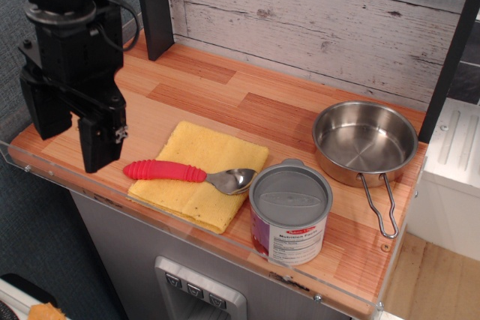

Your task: Move the pot left side of yellow cloth

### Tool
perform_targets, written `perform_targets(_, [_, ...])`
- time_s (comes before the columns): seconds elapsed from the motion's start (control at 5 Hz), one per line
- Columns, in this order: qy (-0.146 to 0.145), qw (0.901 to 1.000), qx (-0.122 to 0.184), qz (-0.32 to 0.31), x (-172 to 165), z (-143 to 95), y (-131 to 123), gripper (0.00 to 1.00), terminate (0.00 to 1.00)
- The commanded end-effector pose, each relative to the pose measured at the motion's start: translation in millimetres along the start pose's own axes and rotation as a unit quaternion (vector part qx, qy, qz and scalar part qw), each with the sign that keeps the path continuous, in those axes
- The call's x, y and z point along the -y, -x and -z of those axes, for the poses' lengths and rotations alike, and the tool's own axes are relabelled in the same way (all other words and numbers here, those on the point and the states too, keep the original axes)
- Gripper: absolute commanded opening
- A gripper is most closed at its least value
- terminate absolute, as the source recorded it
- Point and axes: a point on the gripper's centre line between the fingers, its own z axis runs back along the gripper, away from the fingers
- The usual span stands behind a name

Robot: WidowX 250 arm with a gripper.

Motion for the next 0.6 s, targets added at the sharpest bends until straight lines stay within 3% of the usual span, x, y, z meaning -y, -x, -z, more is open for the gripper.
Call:
perform_targets(0.0, [-0.019, 0.9933, 0.061, -0.097, -1, -26, -34, 1.00, 0.00])
perform_targets(0.2, [0.004, 0.9910, 0.089, -0.100, 7, -33, -64, 1.00, 0.00])
perform_targets(0.4, [0.008, 0.9855, 0.123, -0.117, 24, -30, -99, 1.00, 0.00])
